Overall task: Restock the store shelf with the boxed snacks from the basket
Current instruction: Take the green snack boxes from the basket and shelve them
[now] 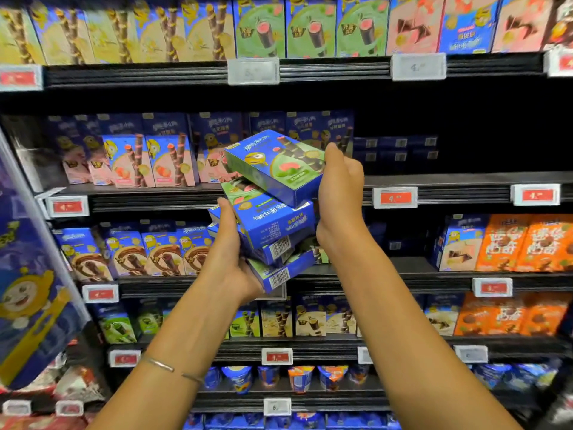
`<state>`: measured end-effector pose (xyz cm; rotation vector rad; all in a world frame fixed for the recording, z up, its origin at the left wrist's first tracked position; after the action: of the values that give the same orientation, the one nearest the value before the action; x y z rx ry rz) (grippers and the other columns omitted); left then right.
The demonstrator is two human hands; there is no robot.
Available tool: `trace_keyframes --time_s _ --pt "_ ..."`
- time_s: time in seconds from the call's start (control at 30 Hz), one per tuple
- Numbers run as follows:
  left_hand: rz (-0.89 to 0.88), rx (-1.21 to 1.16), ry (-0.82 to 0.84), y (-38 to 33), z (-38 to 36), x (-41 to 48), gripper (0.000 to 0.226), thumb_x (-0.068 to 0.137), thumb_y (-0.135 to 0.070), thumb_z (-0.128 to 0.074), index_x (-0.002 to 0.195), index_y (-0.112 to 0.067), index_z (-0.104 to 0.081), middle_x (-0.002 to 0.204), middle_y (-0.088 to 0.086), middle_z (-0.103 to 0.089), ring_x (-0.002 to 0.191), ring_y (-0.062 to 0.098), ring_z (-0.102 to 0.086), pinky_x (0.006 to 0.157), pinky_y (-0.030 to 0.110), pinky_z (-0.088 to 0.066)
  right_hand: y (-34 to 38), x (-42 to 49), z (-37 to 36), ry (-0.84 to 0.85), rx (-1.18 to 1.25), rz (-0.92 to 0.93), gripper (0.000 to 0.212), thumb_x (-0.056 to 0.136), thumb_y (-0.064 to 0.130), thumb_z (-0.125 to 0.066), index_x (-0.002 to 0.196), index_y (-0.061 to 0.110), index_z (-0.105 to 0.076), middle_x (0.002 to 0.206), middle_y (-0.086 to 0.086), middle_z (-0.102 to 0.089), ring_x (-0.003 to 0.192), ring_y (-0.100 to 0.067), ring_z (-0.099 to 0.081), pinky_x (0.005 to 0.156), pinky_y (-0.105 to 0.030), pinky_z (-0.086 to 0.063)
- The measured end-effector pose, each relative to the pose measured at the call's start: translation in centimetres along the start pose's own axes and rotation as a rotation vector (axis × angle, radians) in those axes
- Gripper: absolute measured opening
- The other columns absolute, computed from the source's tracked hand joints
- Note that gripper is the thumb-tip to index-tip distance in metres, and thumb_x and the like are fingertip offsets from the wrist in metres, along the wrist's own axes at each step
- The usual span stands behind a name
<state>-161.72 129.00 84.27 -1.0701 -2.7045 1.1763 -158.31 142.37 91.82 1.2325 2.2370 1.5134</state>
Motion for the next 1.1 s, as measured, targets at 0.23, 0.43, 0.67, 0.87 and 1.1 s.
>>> trace_keyframes --time_s 0.23,0.43,0.67,0.87,1.1 --pt "0.03 -0.014 -0.03 -1.0 2.0 1.1 0.085 0.076 -0.087 -0.061 0.118 -0.016 -0.081 0.114 0.018 -0.078 0.101 0.047 -0.076 0.083 0.08 -0.052 -1.4 0.9 -0.1 -0.011 0.049 -0.051 0.031 0.105 0.035 -0.048 0.08 0.017 -0.052 0.061 0.008 -0.071 0.057 -0.007 -0.069 0.052 -0.025 -0.05" --pt "0.045 0.001 -0.05 -1.8 3.0 1.5 0.084 0.075 -0.088 -0.062 0.111 -0.014 -0.083 0.109 0.019 -0.079 0.094 0.046 -0.077 0.079 0.083 -0.05 -1.6 3.7 0.4 0.028 0.183 -0.143 0.017 0.099 0.021 -0.063 0.104 0.005 -0.067 0.095 -0.01 -0.077 0.082 -0.02 -0.076 0.062 -0.034 -0.06" --pt "0.07 -0.006 -0.033 -2.1 3.6 1.8 0.083 0.075 -0.086 -0.064 0.113 -0.015 -0.082 0.112 0.018 -0.079 0.099 0.047 -0.076 0.085 0.082 -0.049 -3.4 7.7 -1.8 0.203 0.102 -0.246 0.021 0.089 -0.015 -0.057 0.109 -0.008 -0.061 0.115 -0.026 -0.07 0.103 -0.036 -0.072 0.085 -0.047 -0.061" --pt "0.111 0.009 0.036 -2.1 4.0 1.7 0.084 0.074 -0.085 -0.067 0.119 -0.015 -0.08 0.12 0.019 -0.076 0.106 0.048 -0.074 0.092 0.08 -0.049 -3.3 11.2 -3.7 0.243 -0.439 0.047 0.033 0.084 -0.011 -0.065 0.114 0.003 -0.064 0.104 -0.012 -0.074 0.089 -0.023 -0.074 0.062 -0.027 -0.057" --pt "0.133 0.001 0.03 -1.9 4.2 1.9 0.08 0.074 -0.084 -0.068 0.105 -0.012 -0.085 0.116 0.02 -0.078 0.099 0.047 -0.076 0.077 0.075 -0.056 -5.9 14.1 -4.5 0.24 -0.687 0.067 0.017 0.086 0.003 -0.074 0.097 0.008 -0.062 0.091 -0.001 -0.068 0.084 -0.013 -0.066 0.059 -0.022 -0.053"
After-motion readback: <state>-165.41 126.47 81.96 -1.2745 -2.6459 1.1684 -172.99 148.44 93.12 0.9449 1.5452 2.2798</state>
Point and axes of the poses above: each hand's wrist, its own x-axis towards the middle knuckle, its own z-axis out of the back of the hand, y = z × x, the point moved 4 cm from there along x, towards the middle knuckle
